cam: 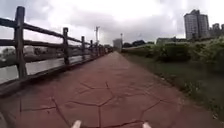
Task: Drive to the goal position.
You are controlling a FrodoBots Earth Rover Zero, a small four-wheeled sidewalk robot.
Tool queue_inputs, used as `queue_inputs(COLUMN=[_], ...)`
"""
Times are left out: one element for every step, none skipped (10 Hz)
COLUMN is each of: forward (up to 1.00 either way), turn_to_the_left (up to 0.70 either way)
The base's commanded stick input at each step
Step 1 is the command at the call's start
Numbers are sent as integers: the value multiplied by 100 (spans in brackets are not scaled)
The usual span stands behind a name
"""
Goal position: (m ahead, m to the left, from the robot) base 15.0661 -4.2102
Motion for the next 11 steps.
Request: queue_inputs(forward=[85,85,85,85,85,85,85,85,85,85,85], turn_to_the_left=[10,10,10,10,10,10,10,10,10,10,10])
